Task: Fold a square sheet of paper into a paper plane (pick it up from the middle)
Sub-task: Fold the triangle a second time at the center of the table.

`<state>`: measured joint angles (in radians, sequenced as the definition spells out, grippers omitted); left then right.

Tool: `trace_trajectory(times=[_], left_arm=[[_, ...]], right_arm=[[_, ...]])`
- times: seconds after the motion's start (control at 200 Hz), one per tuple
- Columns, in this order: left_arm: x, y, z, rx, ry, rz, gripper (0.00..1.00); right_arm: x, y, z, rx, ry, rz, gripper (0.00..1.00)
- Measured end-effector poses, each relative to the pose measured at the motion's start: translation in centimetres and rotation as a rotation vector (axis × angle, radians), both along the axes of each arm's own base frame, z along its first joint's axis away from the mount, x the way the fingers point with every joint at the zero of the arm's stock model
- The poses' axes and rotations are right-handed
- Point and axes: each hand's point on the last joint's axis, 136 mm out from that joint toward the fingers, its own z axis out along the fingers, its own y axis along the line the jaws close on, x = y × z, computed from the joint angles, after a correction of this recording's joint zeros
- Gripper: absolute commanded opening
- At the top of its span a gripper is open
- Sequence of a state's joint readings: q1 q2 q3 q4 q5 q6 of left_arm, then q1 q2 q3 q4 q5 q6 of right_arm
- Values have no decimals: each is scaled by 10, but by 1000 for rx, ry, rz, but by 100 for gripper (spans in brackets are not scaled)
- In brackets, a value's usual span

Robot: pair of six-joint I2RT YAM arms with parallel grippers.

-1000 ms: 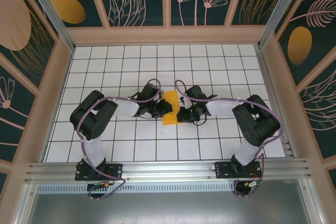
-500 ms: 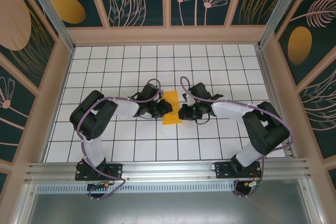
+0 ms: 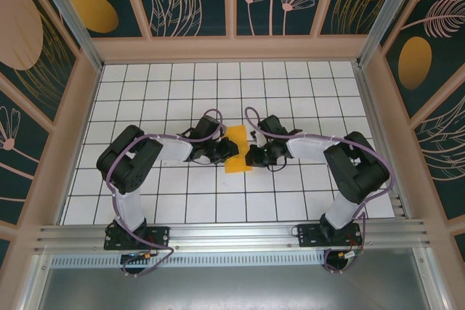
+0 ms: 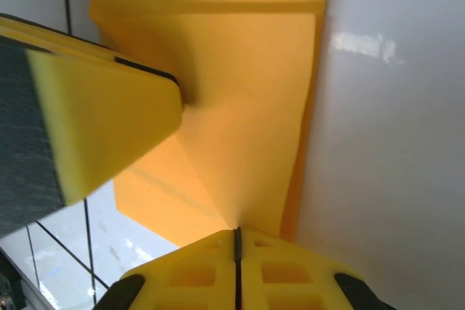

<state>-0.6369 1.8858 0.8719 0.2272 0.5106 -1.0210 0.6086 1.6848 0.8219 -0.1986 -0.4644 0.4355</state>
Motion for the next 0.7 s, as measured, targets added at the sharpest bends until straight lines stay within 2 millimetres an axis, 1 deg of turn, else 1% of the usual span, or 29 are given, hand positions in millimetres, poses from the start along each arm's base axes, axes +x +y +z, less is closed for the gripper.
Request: trace_trajectory(times=[0.08, 0.375, 0.435, 0.505, 0.605, 0.701], left_arm=[[0, 0, 0, 4, -2, -5, 21], [0, -1, 4, 5, -23, -28, 23], [2, -2, 9, 0, -42, -35, 23], [3, -3, 19, -14, -65, -37, 19], [5, -5, 32, -32, -91, -38, 18], [2, -9, 35, -40, -100, -48, 15]], right_arm=[[-4, -3, -6, -13, 14, -2, 9], [-3, -3, -6, -11, 11, -2, 9], [-3, -3, -6, -11, 11, -2, 9], [-3, -3, -6, -11, 11, -2, 9], [-3, -3, -6, -11, 11, -2, 9], [-3, -3, -6, -11, 11, -2, 9]])
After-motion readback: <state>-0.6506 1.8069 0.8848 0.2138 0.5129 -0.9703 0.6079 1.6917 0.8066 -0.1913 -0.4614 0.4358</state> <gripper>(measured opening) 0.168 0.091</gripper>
